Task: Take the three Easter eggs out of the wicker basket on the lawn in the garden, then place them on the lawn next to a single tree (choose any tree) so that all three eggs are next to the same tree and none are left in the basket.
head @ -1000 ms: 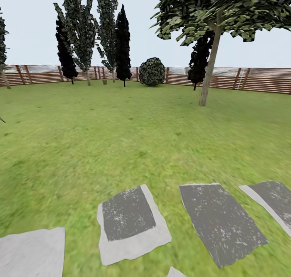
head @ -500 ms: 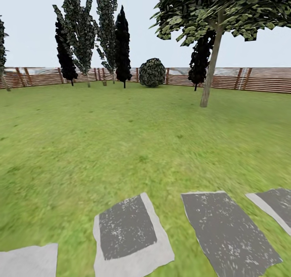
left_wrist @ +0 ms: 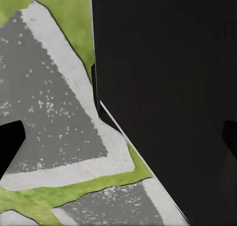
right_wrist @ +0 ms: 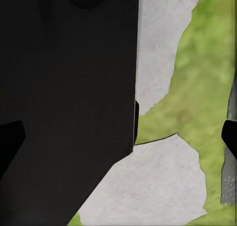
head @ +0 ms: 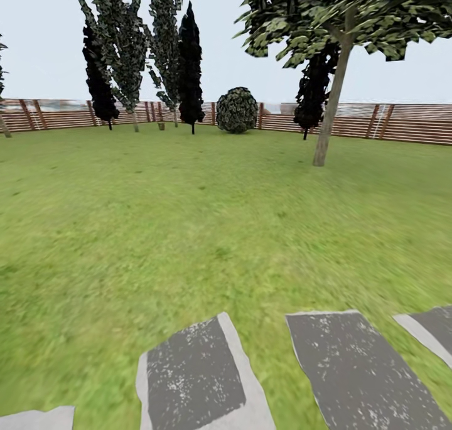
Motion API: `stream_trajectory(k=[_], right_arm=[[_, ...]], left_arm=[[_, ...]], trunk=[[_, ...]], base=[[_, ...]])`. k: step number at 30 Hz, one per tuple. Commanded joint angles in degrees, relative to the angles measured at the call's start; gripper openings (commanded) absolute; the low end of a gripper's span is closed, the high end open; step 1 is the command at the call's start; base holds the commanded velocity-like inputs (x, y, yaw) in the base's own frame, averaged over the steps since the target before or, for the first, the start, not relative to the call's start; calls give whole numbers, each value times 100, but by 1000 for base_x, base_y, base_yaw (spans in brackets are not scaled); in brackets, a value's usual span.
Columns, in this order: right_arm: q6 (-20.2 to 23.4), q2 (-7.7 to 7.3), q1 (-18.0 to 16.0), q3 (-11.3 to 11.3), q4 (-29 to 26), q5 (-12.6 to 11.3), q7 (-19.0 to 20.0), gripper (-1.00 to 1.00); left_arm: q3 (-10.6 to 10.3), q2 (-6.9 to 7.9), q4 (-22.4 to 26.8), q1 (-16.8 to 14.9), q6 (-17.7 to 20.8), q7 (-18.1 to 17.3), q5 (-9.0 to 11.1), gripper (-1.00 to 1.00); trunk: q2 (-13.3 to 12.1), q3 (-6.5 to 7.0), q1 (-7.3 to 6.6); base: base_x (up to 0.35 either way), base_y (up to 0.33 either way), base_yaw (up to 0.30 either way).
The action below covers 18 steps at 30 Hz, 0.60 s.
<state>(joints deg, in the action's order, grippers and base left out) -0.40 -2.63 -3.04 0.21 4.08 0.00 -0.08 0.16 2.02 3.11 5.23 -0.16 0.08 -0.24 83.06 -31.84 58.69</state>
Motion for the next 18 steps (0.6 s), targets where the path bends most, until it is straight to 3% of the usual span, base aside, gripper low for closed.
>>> stream_trajectory(k=[1, 18], right_arm=[[-4, 0, -6, 3, 12, 0, -1, 100], [-4, 0, -6, 2, 10, -5, -1, 100]], left_arm=[[1, 0, 10, 5, -2, 1, -2, 100], [1, 0, 7, 5, -2, 0, -2, 100]], trunk=[[2, -4, 4], [2, -4, 4]], base=[[330, 0, 0], [330, 0, 0]])
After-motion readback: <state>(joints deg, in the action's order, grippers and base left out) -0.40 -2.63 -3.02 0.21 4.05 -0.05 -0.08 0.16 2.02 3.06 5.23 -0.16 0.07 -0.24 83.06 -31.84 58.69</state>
